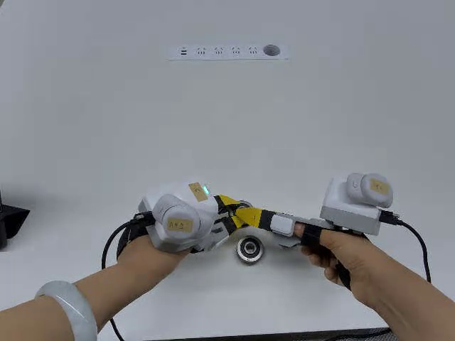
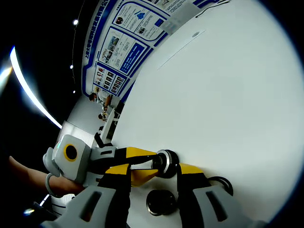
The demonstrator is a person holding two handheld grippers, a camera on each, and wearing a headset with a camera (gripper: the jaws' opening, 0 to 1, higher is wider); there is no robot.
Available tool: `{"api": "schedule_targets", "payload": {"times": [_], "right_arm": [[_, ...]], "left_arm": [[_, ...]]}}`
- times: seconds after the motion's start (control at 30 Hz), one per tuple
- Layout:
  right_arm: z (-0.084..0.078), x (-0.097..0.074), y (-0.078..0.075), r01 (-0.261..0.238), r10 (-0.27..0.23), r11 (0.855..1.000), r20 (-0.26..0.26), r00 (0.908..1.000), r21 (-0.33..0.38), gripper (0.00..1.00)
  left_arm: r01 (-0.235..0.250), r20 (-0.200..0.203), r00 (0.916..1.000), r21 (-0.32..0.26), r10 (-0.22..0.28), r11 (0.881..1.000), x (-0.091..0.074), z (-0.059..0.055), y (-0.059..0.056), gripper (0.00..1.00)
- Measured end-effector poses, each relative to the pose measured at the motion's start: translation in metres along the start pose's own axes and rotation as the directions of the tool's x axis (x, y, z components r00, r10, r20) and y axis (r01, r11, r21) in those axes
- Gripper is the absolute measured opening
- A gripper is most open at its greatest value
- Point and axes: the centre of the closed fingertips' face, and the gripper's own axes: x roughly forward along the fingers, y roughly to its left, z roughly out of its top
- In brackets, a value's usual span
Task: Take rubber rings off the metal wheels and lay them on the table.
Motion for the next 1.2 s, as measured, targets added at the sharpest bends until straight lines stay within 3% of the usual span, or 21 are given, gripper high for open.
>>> {"api": "schedule_targets", "payload": {"times": [0.7,1.2], "right_arm": [[-0.0024,0.0014,0.0007,-0.003,0.003,1.0,-0.004,1.0,-0.002,0.41],[-0.003,-0.0014,0.0034,-0.03,0.03,0.998,-0.001,0.9996,0.052,0.38]], "left_arm": [[0.0,0.003,1.0,-0.001,0.0,1.0,-0.0001,-0.0006,-0.0004,0.12],[0.0,0.003,1.0,0.001,0.0,1.0,0.0008,-0.0016,0.0002,0.12]]}}
